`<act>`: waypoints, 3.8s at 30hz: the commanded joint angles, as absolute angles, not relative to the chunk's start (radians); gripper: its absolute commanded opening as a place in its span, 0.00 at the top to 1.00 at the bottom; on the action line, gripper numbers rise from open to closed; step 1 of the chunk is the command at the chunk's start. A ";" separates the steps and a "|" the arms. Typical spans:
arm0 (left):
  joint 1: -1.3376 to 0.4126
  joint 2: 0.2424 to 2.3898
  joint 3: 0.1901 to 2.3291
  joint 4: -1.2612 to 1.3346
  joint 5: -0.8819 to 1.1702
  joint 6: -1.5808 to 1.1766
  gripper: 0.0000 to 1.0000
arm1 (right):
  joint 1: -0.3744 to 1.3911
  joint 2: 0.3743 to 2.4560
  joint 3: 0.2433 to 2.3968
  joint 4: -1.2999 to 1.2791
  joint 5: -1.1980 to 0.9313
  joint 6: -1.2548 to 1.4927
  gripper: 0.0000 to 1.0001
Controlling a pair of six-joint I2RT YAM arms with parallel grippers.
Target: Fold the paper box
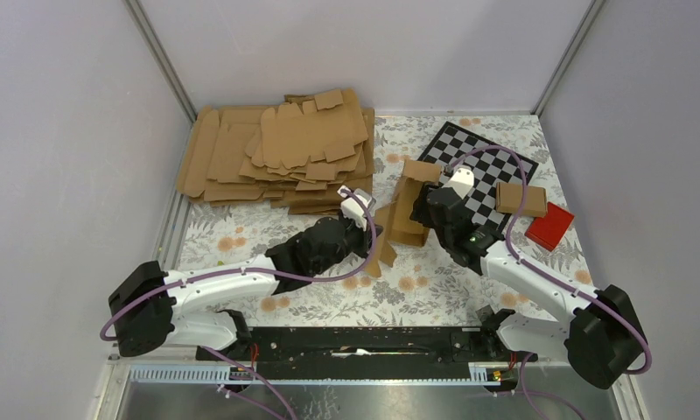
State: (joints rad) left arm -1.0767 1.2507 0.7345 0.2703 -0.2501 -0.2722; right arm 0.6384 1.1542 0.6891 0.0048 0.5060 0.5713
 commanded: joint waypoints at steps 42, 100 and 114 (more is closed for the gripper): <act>-0.746 1.465 1.556 -1.180 0.351 -0.169 1.00 | 0.605 1.003 1.064 -0.464 0.035 0.328 0.00; -0.773 1.697 1.596 -1.013 0.286 -0.054 1.00 | 0.263 1.319 0.384 0.387 -0.684 0.678 0.26; -0.778 1.664 1.584 -1.013 0.361 -0.008 1.00 | 0.186 1.254 0.378 0.408 -0.603 0.615 0.22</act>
